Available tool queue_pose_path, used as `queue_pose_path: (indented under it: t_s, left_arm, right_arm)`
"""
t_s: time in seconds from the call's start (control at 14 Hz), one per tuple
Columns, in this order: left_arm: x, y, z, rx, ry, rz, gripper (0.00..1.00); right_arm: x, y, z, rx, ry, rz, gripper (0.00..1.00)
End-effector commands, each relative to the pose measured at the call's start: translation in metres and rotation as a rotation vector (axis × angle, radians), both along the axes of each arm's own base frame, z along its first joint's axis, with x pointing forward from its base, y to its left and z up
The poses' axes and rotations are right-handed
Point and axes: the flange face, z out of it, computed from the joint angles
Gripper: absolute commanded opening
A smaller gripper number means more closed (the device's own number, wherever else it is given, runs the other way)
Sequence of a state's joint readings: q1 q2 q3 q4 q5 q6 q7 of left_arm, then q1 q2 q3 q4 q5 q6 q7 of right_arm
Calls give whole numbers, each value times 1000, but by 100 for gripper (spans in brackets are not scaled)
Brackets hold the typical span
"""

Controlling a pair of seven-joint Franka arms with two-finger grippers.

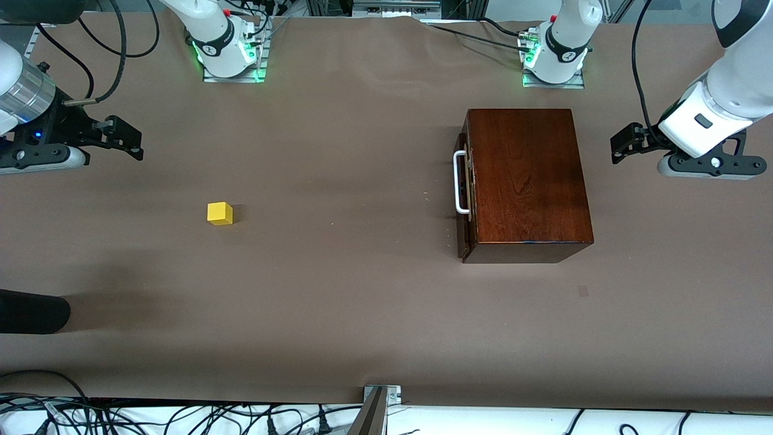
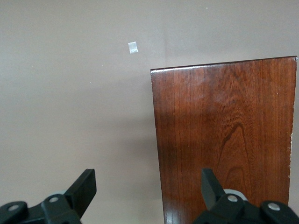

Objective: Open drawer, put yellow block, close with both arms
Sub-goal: 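Move the left gripper to the white drawer handle of the wooden box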

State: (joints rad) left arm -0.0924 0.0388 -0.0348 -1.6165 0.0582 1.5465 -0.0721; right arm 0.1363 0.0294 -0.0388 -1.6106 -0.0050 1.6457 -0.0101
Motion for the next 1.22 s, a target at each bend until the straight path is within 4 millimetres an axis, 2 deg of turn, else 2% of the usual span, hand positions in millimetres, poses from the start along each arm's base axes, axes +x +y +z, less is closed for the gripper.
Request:
queue_pose_path:
  t_s: [0.0,0.21,0.36,0.5,0.64,0.79,0.93,1.15]
  left_arm:
    - [-3,-10,3,-8,55,-6,100]
    - [-13,-53,7,-45,87,-74,100]
    - [-6,-81,-10,-51,114,-138,100]
    - [6,-122,-36,-60,141,-215,100]
    - [25,-142,-63,-82,129,-227,100]
    - [34,-176,-81,-102,61,-239,100]
    - [32,-205,-101,-92,60,-167,100]
    - [17,-255,-124,-8,26,-102,100]
  right_arm:
    - [-2,2,7,16,-3,-9,100]
    - [-2,1,7,15,-4,-10,100]
    - [-2,2,8,15,-5,-9,100]
    - [-2,1,7,16,-2,-10,100]
    - [-2,0,8,16,-5,-10,100]
    - [-2,0,7,15,-4,-10,100]
    - [-2,0,8,15,-7,-10,100]
    - [-2,2,8,15,-7,-6,100]
